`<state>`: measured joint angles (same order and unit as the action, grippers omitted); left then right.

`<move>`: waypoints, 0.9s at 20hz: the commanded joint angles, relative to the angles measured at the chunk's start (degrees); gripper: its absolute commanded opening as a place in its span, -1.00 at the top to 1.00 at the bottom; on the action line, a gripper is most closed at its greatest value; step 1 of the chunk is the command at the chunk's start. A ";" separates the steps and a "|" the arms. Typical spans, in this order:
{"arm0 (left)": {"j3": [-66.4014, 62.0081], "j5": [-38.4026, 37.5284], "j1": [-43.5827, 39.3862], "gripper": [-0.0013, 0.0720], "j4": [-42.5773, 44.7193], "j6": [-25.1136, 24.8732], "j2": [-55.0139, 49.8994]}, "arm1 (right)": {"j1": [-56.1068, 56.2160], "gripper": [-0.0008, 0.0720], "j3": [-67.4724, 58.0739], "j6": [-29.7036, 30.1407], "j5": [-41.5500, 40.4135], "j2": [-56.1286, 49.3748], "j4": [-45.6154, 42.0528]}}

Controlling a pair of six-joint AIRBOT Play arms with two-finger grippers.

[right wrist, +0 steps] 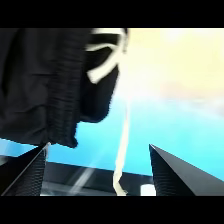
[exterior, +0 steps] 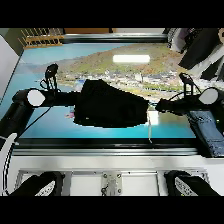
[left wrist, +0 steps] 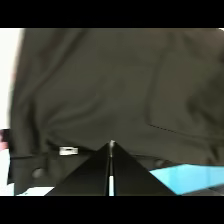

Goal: Fold the clothes and pants, and hang the long-sleeved shirts on hangers.

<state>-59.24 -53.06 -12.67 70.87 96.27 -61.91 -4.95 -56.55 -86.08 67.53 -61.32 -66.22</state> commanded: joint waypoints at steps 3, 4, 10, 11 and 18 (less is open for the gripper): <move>-0.37 2.86 -9.09 0.94 -0.04 0.00 -0.26 | -9.99 -0.96 6.03 18.80 -1.86 -6.16 22.62; -0.37 2.80 -10.43 0.94 -0.07 0.00 -1.27 | -9.38 -0.96 6.12 21.22 -2.99 -8.55 25.00; -0.37 0.44 -13.66 0.94 -0.50 0.26 -5.77 | -4.31 -0.96 6.05 26.97 -12.76 -17.99 29.38; -0.37 0.09 -13.66 0.94 -0.50 0.39 -6.05 | -3.80 -0.96 6.05 26.99 -13.49 -18.64 29.31; -0.37 0.31 -13.66 0.94 -0.44 0.66 -6.14 | -1.99 -0.96 6.08 22.84 -14.73 -22.01 21.29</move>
<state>-59.57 -52.60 -26.24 70.46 96.79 -67.90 -7.35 -50.52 -61.30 53.41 -81.97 -42.48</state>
